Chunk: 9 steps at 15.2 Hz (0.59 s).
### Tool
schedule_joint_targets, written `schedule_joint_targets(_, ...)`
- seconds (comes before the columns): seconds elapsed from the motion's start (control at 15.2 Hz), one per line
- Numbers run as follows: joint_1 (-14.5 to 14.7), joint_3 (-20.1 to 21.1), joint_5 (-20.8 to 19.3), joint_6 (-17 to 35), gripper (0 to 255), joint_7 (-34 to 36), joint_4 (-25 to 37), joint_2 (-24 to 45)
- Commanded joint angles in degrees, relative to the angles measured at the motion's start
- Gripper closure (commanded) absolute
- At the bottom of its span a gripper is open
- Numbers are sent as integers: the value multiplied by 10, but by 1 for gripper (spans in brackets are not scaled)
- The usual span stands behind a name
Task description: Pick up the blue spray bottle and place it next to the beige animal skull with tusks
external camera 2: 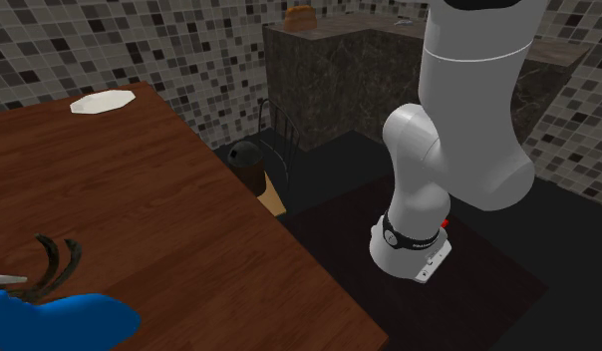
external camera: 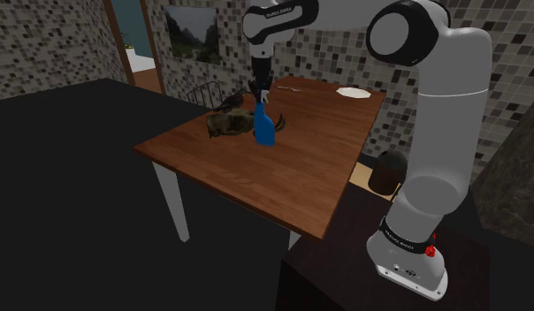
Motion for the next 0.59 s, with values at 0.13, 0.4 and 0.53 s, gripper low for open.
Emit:
schedule_joint_targets(0.13, 1, 0, 0, 30, 255, -1, -29, 1)
schedule_joint_targets(0.4, 1, 1, 1, 59, 255, -1, -53, 6)
schedule_joint_targets(0.53, 1, 1, 2, 73, 255, -2, -64, 9)
